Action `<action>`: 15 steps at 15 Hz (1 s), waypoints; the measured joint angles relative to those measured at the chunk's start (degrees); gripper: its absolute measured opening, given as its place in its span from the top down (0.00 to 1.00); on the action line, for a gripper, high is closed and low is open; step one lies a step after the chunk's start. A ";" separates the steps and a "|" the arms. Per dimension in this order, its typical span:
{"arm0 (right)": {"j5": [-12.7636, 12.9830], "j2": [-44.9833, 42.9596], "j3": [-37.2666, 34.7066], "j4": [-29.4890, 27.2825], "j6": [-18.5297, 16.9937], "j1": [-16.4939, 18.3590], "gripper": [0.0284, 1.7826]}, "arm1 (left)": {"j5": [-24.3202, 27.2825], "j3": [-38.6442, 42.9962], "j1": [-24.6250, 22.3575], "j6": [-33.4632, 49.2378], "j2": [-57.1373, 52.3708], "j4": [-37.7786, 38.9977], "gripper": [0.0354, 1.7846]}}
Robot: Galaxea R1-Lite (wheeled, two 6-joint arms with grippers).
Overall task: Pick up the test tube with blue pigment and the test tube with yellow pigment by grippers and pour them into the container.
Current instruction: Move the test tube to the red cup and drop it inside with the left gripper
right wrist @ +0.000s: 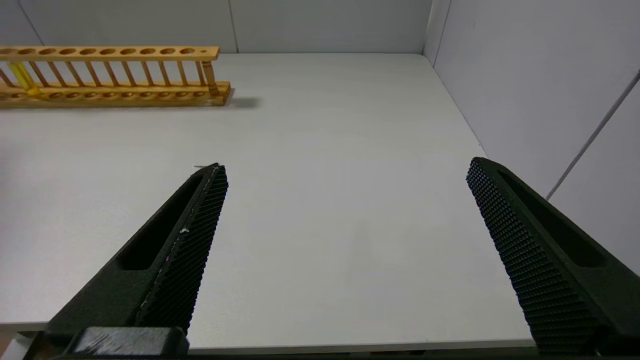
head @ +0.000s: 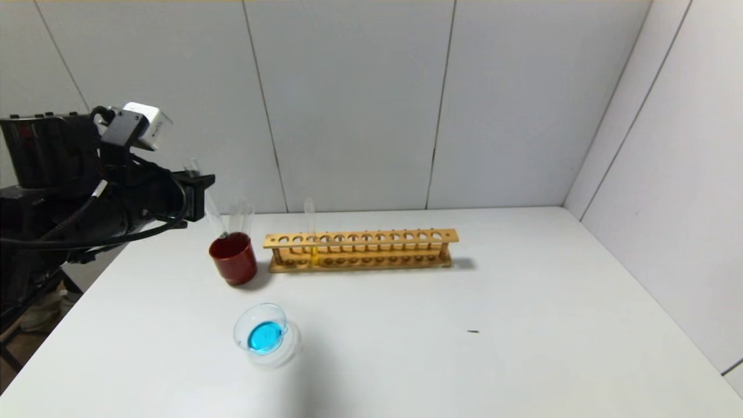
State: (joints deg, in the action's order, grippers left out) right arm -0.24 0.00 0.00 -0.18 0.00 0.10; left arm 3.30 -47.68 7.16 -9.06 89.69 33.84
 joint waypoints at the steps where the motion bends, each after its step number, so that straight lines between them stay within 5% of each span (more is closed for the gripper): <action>1: 0.00 0.00 0.00 0.00 0.00 0.00 0.02 | 1.05 -0.04 -0.82 0.18 0.94 2.45 0.84; 12: 0.00 0.00 0.00 0.00 0.00 0.00 0.02 | 3.19 -0.22 -8.53 2.45 11.50 6.67 0.84; 15: 0.00 0.00 0.00 0.00 0.00 0.00 0.02 | 3.52 0.61 -8.75 2.72 15.58 12.98 0.84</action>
State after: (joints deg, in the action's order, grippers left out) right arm -0.24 0.00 0.00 -0.18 0.00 0.10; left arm 6.83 -47.07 -1.60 -6.34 105.27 46.82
